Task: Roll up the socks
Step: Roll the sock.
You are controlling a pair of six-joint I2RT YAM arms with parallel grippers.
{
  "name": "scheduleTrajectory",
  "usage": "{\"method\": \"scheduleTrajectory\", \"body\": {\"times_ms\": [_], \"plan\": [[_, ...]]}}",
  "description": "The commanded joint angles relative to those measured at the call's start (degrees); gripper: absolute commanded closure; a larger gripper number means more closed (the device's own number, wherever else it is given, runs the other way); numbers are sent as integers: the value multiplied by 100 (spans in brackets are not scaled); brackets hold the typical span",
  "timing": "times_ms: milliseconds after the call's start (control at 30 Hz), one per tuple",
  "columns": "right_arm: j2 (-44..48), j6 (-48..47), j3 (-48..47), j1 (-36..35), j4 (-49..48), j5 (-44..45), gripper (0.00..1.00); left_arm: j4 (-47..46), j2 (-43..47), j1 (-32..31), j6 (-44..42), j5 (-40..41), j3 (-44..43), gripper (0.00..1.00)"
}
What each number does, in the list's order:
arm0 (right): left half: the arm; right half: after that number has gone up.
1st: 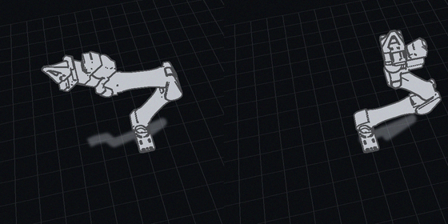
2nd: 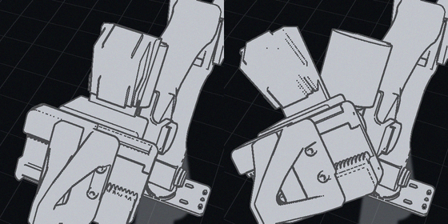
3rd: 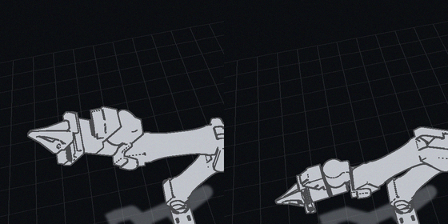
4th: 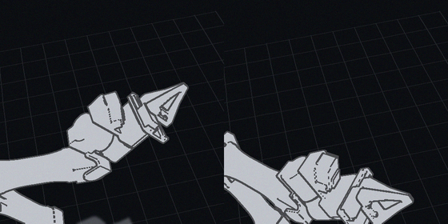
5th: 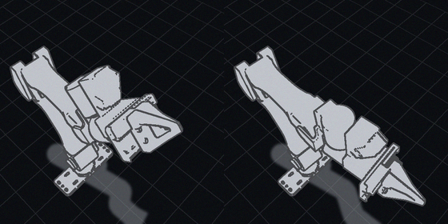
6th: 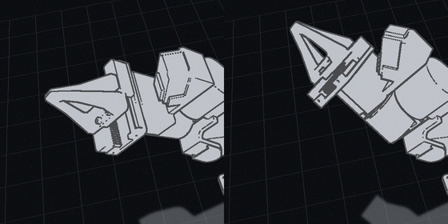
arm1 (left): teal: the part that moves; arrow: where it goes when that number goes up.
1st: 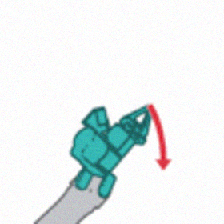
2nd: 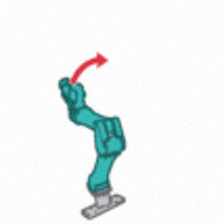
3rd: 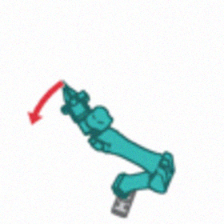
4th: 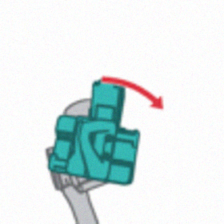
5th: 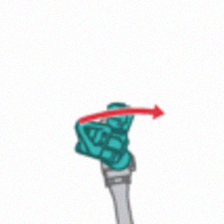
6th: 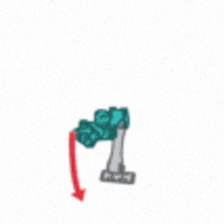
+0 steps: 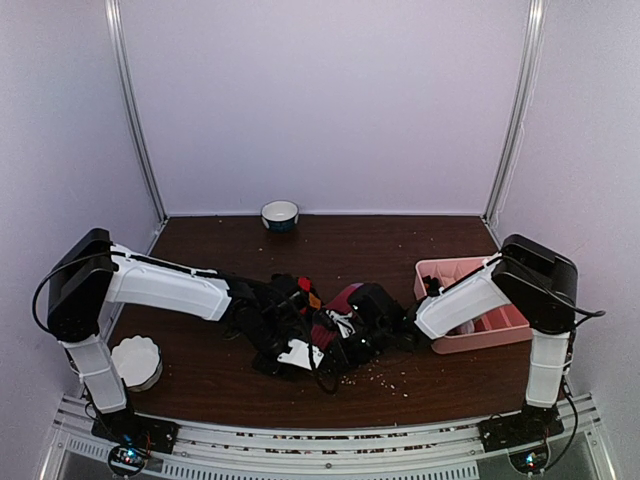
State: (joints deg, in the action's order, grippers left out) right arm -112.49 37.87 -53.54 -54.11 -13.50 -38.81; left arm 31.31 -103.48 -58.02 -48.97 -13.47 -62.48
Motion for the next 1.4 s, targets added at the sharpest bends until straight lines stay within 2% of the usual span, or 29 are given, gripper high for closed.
{"method": "scheduleTrajectory", "body": {"times_ms": [0,133,467,767,1233,1367], "plan": [[-287,-1,111,38,620,255,100,-3,136,11,65,-123,-108,61],[-298,18,98,33,585,250,100,43,75,11,92,-157,-147,61],[-293,36,115,48,570,225,100,275,302,19,171,-861,-261,60],[-300,87,150,56,475,172,100,69,-160,19,208,-29,-376,60],[-299,145,194,89,339,40,100,166,-562,80,248,268,-479,63],[-290,188,225,117,261,-68,100,231,-672,81,255,420,-538,69]]}}
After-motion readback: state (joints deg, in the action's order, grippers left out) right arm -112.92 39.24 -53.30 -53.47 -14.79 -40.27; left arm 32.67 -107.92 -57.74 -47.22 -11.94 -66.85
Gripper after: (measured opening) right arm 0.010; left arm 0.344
